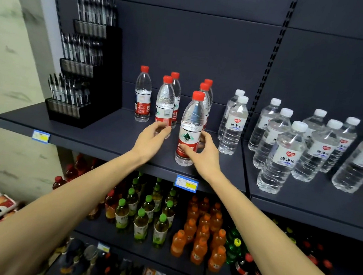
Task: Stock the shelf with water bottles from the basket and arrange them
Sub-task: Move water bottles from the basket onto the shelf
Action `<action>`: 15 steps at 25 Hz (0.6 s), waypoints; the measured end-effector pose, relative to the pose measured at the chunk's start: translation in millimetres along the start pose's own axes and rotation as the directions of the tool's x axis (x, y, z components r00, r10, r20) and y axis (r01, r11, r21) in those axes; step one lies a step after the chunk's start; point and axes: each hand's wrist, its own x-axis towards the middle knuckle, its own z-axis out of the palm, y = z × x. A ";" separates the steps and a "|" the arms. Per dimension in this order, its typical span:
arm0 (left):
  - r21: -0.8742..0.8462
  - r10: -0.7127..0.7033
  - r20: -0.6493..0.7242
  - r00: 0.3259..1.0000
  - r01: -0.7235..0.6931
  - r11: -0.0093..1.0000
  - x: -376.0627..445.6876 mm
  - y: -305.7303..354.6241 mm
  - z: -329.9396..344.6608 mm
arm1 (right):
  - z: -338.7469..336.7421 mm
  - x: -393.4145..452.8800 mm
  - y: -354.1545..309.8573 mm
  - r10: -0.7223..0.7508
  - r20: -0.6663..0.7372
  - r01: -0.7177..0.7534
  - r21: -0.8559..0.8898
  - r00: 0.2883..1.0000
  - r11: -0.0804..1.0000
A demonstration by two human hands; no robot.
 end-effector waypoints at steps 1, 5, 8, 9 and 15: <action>0.034 0.000 -0.013 1.000 0.000 0.999 -2.0 -4.0 -6.5 | 1.1 1.5 -2.2 0.008 0.005 -0.008 0.007 1.000 1.000; 0.121 -0.040 -0.050 0.998 0.046 0.992 -10.2 -26.4 -31.4 | 5.6 0.0 -1.7 0.027 -0.030 -0.027 -0.004 0.999 1.000; 0.140 -0.079 -0.073 0.994 0.089 0.986 -16.1 -39.0 -43.1 | 3.6 -3.2 0.5 0.034 -0.055 -0.036 -0.040 0.998 0.999; 0.147 -0.089 -0.080 0.993 0.101 0.984 -17.6 -42.1 -45.2 | 2.6 -2.9 -0.5 0.045 -0.044 -0.048 -0.048 0.998 0.998; 0.187 -0.073 -0.102 0.992 0.091 0.978 -31.1 -49.8 -52.5 | 14.1 -29.4 -20.2 -0.032 -0.291 0.019 -0.046 0.956 0.999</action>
